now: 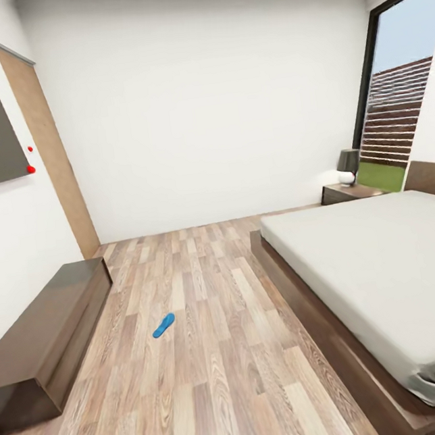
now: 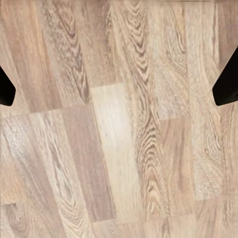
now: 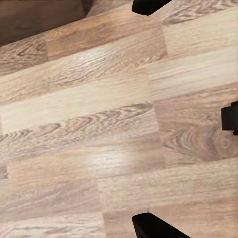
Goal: In the bedroom, move the book from the bed onto either nightstand, and place the two sandals side by side next to the bed.
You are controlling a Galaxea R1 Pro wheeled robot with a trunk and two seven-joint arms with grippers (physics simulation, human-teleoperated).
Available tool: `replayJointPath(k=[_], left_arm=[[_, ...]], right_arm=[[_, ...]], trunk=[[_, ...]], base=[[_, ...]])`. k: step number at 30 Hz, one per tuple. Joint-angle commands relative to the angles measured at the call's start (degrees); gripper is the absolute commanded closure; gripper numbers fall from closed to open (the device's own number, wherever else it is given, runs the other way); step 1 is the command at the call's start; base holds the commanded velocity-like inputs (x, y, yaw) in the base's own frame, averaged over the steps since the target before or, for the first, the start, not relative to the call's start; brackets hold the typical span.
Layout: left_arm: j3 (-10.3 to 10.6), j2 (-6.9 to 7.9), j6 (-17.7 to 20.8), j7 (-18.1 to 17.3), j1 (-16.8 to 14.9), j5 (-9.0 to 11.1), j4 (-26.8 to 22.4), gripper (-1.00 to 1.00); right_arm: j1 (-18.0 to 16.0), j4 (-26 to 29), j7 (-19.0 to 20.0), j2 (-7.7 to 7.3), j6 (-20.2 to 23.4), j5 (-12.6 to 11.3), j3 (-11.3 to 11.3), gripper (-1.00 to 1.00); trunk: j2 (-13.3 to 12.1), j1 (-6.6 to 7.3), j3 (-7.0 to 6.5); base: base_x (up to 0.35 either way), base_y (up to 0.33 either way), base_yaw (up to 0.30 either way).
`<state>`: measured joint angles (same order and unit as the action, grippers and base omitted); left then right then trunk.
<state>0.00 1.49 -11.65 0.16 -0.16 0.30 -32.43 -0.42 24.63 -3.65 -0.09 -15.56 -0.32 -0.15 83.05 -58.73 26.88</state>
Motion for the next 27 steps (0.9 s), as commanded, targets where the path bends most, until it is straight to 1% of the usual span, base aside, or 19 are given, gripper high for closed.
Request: replayJointPath(k=[1,14,27], left_arm=[[-0.02,0.0,-0.13,0.02,-0.02,0.03,0.0,-1.0],[-0.06,0.0,-0.13,0.02,-0.02,0.05,0.0,-1.0],[-0.06,0.0,-0.13,0.02,-0.02,0.05,0.0,-1.0]], right_arm=[[-0.02,-0.02,-0.13,0.0,-0.17,-0.03,-0.03,-1.0],[-0.02,-0.02,-0.13,0.04,-0.17,-0.03,0.01,-1.0],[-0.02,-0.02,-0.13,0.08,-0.17,-0.03,0.06,-1.0]], trunk=[[0.03,0.0,0.05],[0.03,0.0,0.08],[0.03,0.0,0.73]], base=[[0.0,0.0,0.232],[0.0,0.0,0.229],[0.0,0.0,0.22]])
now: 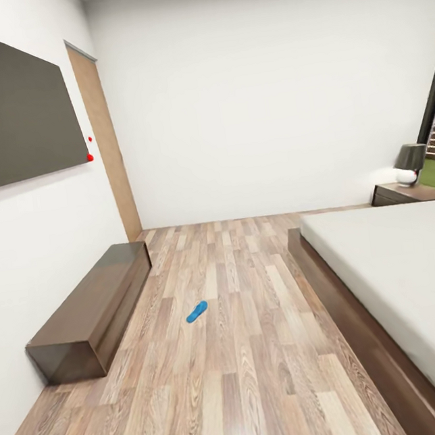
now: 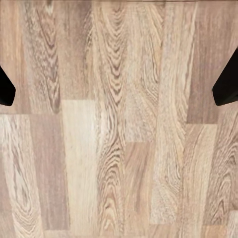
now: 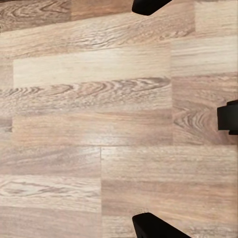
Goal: In the bedroom, move the book from the bed onto either nightstand, and place the two sandals side by side next to the bed.
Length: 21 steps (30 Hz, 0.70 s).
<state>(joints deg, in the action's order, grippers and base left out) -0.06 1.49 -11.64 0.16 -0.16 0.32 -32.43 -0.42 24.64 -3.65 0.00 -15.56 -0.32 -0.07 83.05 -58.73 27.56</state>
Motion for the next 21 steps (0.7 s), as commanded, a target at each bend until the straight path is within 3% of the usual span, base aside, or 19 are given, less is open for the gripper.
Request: replayJointPath(k=[1,21], left_arm=[[0.03,0.0,-0.13,0.02,-0.02,0.03,0.0,-1.0],[0.01,0.0,-0.13,0.02,-0.02,0.02,0.0,-1.0]], right_arm=[[-0.02,-0.03,-0.13,0.0,-0.15,-0.03,-0.06,-1.0],[-0.02,-0.03,-0.13,0.0,-0.17,0.13,-0.11,-1.0]], trunk=[[0.03,0.0,0.11],[0.03,0.0,1.26]], base=[[0.0,0.0,0.229],[0.0,0.0,0.232]])
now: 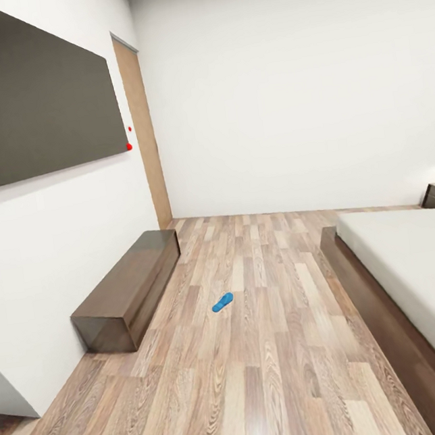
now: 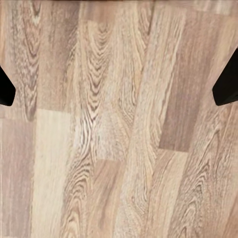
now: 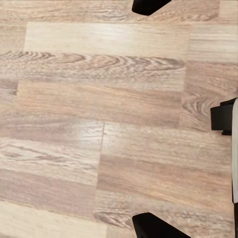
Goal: In the bedroom, move the book from the bed onto either nightstand, and place the two sandals side by side next to the bed.
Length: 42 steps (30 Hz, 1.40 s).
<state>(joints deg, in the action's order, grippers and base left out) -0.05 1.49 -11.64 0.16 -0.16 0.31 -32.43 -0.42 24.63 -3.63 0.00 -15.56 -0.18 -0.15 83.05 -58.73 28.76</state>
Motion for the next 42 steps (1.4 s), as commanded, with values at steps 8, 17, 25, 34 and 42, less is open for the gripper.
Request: replayJointPath(k=[8,17,25,34,42], left_arm=[[0.04,0.0,-0.13,0.02,-0.02,0.04,0.0,-1.0],[0.01,0.0,-0.13,0.02,-0.02,0.04,0.0,-1.0],[0.01,0.0,-0.13,0.02,-0.03,0.04,0.0,-1.0],[0.0,0.0,-0.13,0.02,-0.02,0.04,0.0,-1.0],[0.03,0.0,-0.13,0.02,-0.02,0.04,0.0,-1.0]], right_arm=[[-0.02,-0.02,-0.15,0.0,-0.17,0.12,-0.03,-1.0],[-0.02,-0.02,-0.15,0.0,-0.17,0.17,-0.03,-1.0],[-0.02,-0.02,-0.15,0.0,-0.17,0.18,-0.03,-1.0],[-0.02,-0.02,-0.15,0.0,-0.17,0.23,-0.03,-1.0],[-0.02,-0.02,-0.15,0.0,-0.17,0.26,-0.03,-1.0]], trunk=[[0.03,0.0,0.51],[0.03,0.0,1.03],[0.03,0.0,1.48],[0.03,0.0,1.71],[0.03,0.0,1.72]], base=[[0.0,0.0,0.233],[0.0,0.0,0.233],[0.0,0.0,0.233],[0.0,0.0,0.116],[0.0,0.0,0.091]])
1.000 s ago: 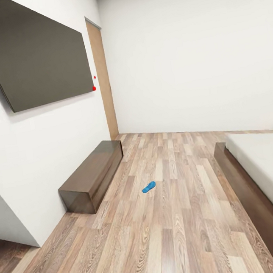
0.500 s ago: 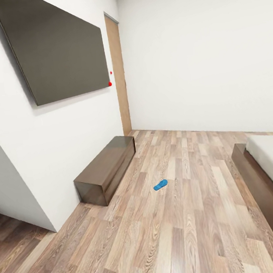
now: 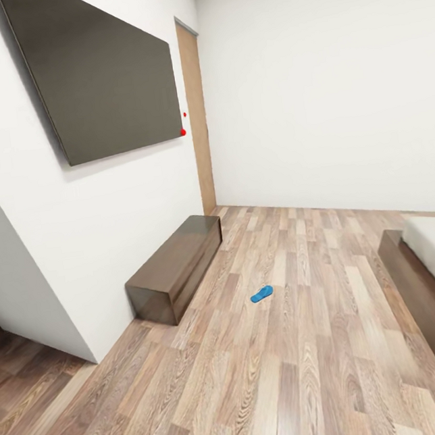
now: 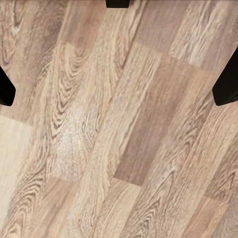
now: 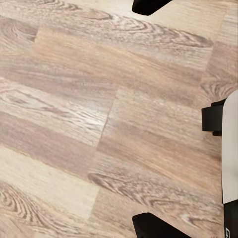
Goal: In the bedroom, move the book from the bed onto either nightstand, and place the two sandals side by side next to the bed.
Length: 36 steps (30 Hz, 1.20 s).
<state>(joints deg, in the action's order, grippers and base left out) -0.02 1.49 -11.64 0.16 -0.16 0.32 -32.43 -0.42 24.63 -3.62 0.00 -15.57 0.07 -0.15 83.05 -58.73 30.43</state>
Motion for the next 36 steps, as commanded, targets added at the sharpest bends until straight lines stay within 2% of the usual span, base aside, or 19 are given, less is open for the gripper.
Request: replayJointPath(k=[1,36], left_arm=[[0.0,0.0,-0.14,0.02,-0.02,0.03,0.0,-1.0],[-0.04,0.0,-0.14,0.02,-0.02,0.03,0.0,-1.0]], right_arm=[[-0.02,-0.02,-0.16,0.0,-0.16,0.01,-0.03,-1.0],[-0.02,-0.02,-0.16,0.0,-0.16,-0.04,-0.03,-1.0]], trunk=[[0.03,0.0,0.05],[0.03,0.0,0.05]], base=[[0.0,0.0,0.19],[0.0,0.0,0.222]])
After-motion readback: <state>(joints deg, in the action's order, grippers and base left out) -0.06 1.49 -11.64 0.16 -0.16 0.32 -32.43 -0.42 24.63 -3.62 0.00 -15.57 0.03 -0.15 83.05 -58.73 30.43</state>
